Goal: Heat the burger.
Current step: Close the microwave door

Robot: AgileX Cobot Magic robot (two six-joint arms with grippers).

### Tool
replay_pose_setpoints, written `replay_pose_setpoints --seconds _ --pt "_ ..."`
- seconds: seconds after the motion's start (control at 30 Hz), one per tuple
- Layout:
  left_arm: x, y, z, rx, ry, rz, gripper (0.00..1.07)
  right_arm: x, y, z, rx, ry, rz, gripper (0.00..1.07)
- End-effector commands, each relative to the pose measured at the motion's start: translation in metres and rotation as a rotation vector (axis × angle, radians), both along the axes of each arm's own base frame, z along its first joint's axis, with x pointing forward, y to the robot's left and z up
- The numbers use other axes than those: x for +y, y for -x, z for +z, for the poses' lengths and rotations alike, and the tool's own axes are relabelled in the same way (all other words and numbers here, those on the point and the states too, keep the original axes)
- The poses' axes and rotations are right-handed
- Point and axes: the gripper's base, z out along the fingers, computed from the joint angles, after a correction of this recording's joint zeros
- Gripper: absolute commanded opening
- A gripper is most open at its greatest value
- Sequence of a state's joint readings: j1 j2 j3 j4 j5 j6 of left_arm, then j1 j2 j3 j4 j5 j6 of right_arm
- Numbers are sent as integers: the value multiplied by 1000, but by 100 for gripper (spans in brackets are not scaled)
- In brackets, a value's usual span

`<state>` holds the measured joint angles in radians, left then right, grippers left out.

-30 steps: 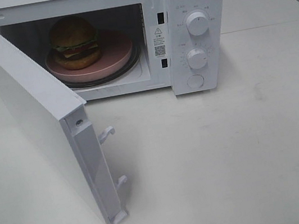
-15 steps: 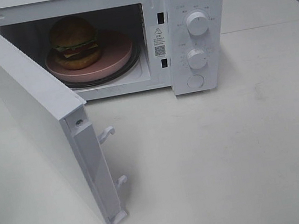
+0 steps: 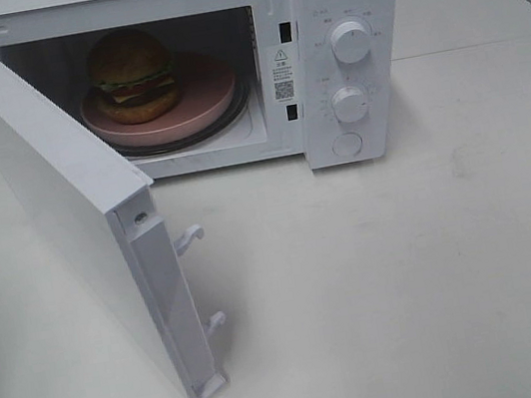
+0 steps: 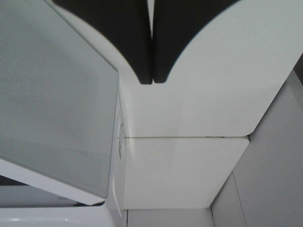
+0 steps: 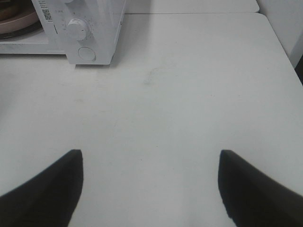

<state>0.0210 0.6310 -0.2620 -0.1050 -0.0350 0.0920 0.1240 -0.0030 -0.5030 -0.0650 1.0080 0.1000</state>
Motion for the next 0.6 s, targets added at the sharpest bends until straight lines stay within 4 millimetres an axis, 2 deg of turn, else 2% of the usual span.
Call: replay_pose_setpoints --seconds 0.03,0.17,0.23,0.33,0.43,0.53,0.6 --pt "2 -9 -5 -71 6 22 0 0 4 0 -37 6 0 76" --pt "2 -18 -11 -68 -12 17 0 0 4 0 -37 6 0 76" --pt "0 -29 -17 -64 -43 -6 0 0 4 0 -37 6 0 76" --pt "-2 -32 -18 -68 -47 -18 0 0 4 0 -37 6 0 76" --pt "-14 -44 -27 -68 -36 -105 0 0 4 0 -37 6 0 76" --pt "-16 -46 -28 -63 -38 -124 0 0 4 0 -37 6 0 76" --pt "-29 -54 -37 -50 -55 -216 0 0 4 0 -37 6 0 76"
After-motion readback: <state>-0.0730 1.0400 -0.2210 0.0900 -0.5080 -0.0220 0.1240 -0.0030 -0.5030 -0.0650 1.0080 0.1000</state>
